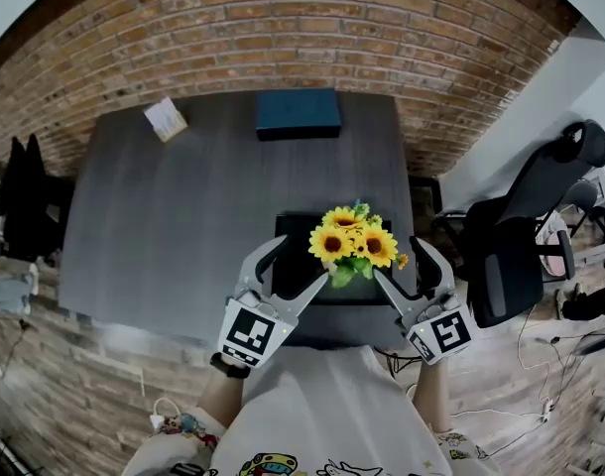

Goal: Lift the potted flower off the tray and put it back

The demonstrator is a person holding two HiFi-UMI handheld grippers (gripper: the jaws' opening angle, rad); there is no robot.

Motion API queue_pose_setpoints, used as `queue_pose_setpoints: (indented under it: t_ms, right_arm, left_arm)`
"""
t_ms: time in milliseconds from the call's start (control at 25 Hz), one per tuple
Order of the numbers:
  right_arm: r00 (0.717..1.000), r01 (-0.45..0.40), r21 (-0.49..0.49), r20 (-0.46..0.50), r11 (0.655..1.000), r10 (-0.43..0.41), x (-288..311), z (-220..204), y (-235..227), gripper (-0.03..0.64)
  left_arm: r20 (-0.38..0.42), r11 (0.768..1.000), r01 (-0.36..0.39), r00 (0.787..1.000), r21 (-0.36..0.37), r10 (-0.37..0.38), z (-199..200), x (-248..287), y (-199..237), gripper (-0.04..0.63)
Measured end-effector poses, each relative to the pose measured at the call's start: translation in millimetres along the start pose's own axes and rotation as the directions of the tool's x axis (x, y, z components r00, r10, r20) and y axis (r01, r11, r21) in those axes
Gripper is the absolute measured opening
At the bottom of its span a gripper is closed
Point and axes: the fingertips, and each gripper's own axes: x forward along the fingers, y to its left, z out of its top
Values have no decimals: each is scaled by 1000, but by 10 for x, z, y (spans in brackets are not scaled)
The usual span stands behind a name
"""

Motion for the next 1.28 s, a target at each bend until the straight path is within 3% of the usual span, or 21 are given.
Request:
queue_pose_setpoints:
  t_ms: [240,520,640,960,1120,1280]
  right_arm:
    - [997,-36,-2,64,999,36,58,301,101,283]
    - [993,-84,22,87,996,82,119,346,224,202]
    - [992,-87,35,93,996,83,108,334,237,126]
    - [994,-79,67,79,995,73,95,267,208,8]
    - [995,-71,72,82,995,65,95,251,174,2]
    - [995,-66,72,78,995,60,105,212,148,1]
  left_arm:
    - [55,999,-32,998,-16,33,248,-145,47,302]
    - [42,995,-76,996,-57,79,192,-269,94,221]
    - [46,994,-86,995,-71,89,193,-294,115,183]
    - [41,989,-115,992,-97,119,146,-346,142,62]
    - [40,985,-125,991,-119,131,117,-348,177,-2]
    - [30,983,-127,991,-136,132,78,-333,205,-2]
